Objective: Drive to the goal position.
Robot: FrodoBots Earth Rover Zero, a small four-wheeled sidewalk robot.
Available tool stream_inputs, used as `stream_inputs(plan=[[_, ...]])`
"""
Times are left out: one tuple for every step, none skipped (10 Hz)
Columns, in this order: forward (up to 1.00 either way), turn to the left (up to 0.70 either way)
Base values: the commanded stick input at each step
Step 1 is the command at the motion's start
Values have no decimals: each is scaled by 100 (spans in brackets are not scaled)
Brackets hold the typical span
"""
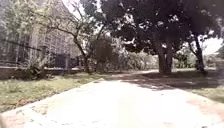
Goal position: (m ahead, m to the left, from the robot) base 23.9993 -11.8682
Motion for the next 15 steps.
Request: stream_inputs(plan=[[70, -31], [70, -35], [70, -35], [70, -35], [70, -18], [70, 0], [70, 0], [70, 0], [70, 0], [70, 0], [70, 0], [70, 0], [70, 0], [70, 0], [70, 0]])
